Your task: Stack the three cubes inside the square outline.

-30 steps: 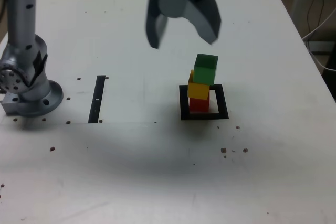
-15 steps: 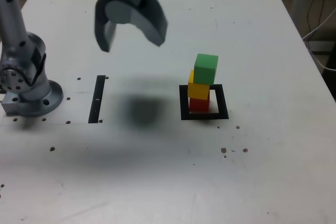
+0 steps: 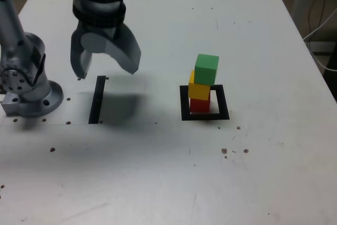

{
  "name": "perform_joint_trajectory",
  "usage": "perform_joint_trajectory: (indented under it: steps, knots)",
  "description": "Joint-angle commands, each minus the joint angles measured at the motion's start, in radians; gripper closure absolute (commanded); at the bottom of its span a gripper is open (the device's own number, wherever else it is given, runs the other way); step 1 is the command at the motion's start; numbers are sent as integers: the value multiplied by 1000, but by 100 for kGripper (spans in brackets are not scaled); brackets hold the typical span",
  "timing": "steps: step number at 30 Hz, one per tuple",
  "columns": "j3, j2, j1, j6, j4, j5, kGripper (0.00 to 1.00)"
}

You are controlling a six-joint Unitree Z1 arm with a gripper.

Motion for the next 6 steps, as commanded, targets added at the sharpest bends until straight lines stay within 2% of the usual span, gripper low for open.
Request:
perform_joint_trajectory:
  steps: [1,6]
  knots:
    - [28,-8,1,-2,-25,-9,0]
    - [94,-5,1,-1,-85,-26,0]
